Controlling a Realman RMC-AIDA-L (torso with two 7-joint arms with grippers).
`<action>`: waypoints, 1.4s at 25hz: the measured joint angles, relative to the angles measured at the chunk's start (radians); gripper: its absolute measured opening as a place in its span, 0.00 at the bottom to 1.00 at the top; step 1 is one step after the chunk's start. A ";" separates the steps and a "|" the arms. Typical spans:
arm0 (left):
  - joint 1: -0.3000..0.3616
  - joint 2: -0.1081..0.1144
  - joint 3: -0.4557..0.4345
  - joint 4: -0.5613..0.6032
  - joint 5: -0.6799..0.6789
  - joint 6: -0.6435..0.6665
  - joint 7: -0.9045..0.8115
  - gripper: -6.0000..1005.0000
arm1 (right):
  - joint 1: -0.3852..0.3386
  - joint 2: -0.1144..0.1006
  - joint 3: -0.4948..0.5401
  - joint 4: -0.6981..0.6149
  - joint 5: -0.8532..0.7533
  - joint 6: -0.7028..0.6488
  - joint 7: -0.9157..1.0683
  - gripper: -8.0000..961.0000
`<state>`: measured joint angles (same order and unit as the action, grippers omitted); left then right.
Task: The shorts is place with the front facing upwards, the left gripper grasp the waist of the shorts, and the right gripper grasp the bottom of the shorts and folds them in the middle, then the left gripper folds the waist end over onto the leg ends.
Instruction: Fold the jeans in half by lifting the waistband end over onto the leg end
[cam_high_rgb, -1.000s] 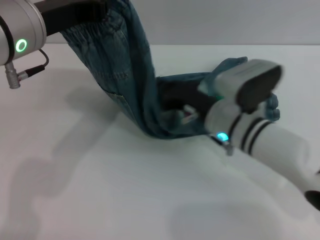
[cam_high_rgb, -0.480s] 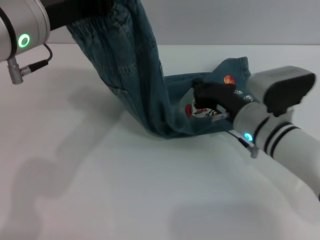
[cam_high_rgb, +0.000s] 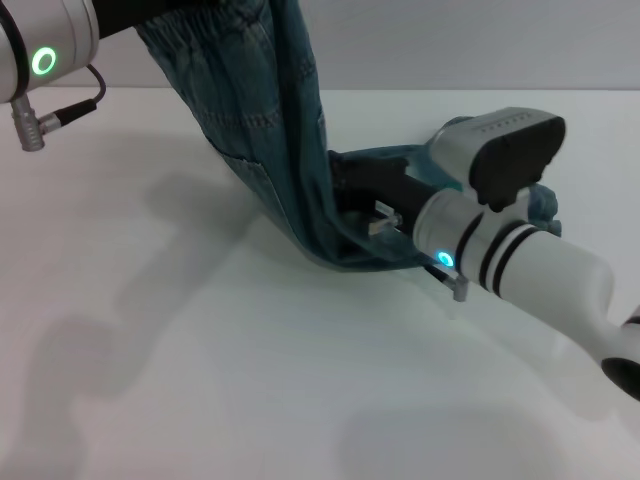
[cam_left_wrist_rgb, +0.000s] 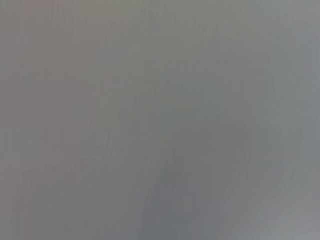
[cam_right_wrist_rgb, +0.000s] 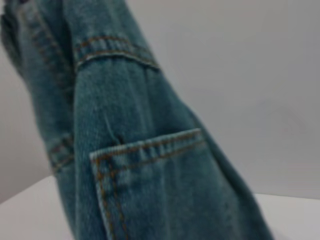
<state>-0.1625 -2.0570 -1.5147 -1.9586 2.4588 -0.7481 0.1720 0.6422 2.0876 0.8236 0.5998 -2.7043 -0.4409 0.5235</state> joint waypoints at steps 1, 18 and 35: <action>0.000 0.000 -0.001 -0.001 0.000 0.000 0.000 0.05 | 0.009 -0.001 -0.009 0.000 0.000 0.001 0.013 0.01; 0.001 0.002 -0.005 -0.021 -0.010 0.000 0.011 0.05 | 0.076 0.003 -0.124 0.035 -0.002 0.008 0.081 0.01; 0.011 0.001 -0.016 0.014 -0.016 0.004 0.027 0.05 | -0.161 -0.018 0.297 0.034 -0.210 -0.003 -0.003 0.01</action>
<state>-0.1518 -2.0556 -1.5304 -1.9446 2.4431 -0.7439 0.1988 0.4810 2.0700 1.1202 0.6337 -2.9144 -0.4444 0.5208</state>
